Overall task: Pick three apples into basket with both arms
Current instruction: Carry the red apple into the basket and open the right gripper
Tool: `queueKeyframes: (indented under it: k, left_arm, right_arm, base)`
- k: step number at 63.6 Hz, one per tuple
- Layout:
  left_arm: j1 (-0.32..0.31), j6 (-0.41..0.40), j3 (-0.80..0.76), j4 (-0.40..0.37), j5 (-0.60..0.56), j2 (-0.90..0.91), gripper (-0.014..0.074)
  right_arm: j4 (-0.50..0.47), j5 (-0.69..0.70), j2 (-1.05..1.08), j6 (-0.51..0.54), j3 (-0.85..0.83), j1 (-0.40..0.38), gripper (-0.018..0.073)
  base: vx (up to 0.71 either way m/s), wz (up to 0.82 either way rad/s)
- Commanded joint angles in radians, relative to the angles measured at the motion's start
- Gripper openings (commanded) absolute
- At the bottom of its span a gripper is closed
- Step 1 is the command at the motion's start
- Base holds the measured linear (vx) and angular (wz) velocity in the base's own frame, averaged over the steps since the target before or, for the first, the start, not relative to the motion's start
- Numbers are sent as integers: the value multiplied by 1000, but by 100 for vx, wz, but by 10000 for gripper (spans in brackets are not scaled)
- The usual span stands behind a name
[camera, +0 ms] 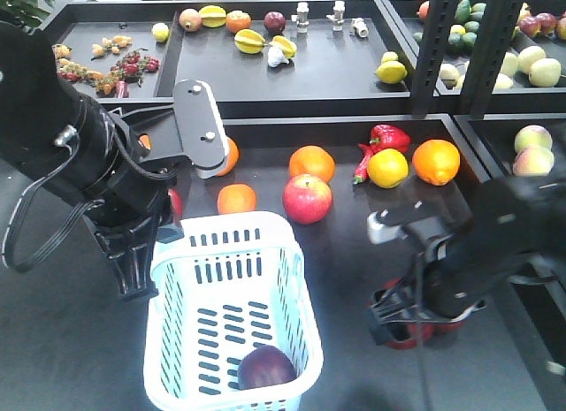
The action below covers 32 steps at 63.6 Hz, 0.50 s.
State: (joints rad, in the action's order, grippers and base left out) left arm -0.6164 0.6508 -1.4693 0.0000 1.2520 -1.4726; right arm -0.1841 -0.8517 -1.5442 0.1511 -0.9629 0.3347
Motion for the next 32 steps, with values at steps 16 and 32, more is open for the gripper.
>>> queueKeyframes:
  k: [16,32]
  left_arm:
    - [-2,-10,-25,0,-5,34,-6]
    - [-2,-10,-25,0,-5,34,-6]
  right_arm:
    - [-288,-112,290,209,-18,-4,279]
    - [-320,-3,290,246,-18,194,279]
  base:
    - [0,0]
    - [0,0]
